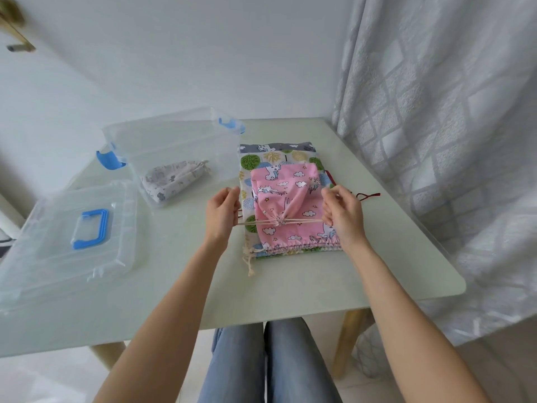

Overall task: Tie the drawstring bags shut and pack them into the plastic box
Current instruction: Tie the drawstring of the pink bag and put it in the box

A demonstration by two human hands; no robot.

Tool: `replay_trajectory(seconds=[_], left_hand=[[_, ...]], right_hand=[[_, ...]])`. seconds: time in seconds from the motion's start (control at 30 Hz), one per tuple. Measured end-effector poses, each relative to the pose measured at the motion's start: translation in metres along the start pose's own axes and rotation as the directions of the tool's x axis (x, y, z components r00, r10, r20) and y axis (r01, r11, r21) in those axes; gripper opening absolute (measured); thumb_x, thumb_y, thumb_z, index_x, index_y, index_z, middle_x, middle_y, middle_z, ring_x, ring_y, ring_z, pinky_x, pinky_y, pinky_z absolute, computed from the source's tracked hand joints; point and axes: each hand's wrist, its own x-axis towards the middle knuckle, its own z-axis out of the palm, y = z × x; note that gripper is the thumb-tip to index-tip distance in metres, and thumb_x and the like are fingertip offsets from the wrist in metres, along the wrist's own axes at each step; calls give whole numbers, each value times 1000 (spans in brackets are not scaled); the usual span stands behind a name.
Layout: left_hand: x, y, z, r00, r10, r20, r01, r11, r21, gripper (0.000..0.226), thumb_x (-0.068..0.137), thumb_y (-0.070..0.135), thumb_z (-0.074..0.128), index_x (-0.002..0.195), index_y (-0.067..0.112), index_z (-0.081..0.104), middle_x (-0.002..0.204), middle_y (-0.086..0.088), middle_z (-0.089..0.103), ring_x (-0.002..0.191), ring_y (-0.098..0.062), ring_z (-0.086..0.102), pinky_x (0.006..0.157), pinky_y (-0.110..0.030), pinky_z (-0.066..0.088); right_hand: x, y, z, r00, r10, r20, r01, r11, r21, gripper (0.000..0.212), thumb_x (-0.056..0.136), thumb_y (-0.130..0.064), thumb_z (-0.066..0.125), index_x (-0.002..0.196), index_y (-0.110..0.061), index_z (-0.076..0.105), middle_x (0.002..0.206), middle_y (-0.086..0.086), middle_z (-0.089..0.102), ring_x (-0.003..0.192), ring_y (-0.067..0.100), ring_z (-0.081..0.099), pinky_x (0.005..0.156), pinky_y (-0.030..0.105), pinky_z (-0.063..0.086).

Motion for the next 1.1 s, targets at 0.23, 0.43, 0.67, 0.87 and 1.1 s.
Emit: replay_trajectory(seconds=[0.23, 0.43, 0.67, 0.87, 1.1], left_hand=[[-12, 1, -1, 982, 77, 170, -128, 941, 313, 42, 97, 34, 45, 66, 5, 46, 58, 2, 39, 51, -10, 33, 49, -23, 28], [-11, 5, -3, 976, 194, 100, -218, 856, 469, 38, 96, 27, 48, 65, 5, 46, 56, 1, 43, 56, -12, 43, 46, -12, 30], [1, 25, 5, 947, 24, 319, -60, 993, 105, 48, 101, 39, 26, 89, 10, 63, 85, -5, 68, 70, -15, 64, 66, -21, 51], [39, 35, 28, 885, 196, 421, -295, 938, 183, 44, 103, 22, 26, 111, 2, 64, 115, -7, 67, 111, -12, 59, 101, -23, 40], [44, 19, 35, 855, 187, 484, -271, 957, 108, 46, 102, 31, 23, 119, 15, 62, 119, 2, 65, 115, -5, 56, 102, -18, 38]], right_hand=[[-5, 1, 1, 992, -70, 101, 98, 946, -308, 32, 94, -29, 53, 63, -32, 46, 50, -13, 43, 48, 10, 34, 51, 31, 32], [-11, 3, 8, 989, -105, 103, 142, 868, -476, 32, 96, -28, 50, 66, -22, 43, 58, -6, 43, 52, 12, 39, 55, 30, 35], [16, -27, 14, 932, 77, 354, 77, 913, -400, 10, 89, -30, 60, 90, -20, 61, 70, -10, 65, 56, 0, 58, 60, 15, 48], [52, -22, 45, 892, 148, 427, 48, 909, -415, 22, 79, -29, 72, 97, -17, 68, 92, -6, 69, 85, 2, 63, 74, 14, 48], [58, -6, 62, 933, 85, 351, 49, 934, -354, 15, 84, -19, 69, 87, -5, 70, 58, -10, 62, 43, 1, 45, 48, 11, 35]])
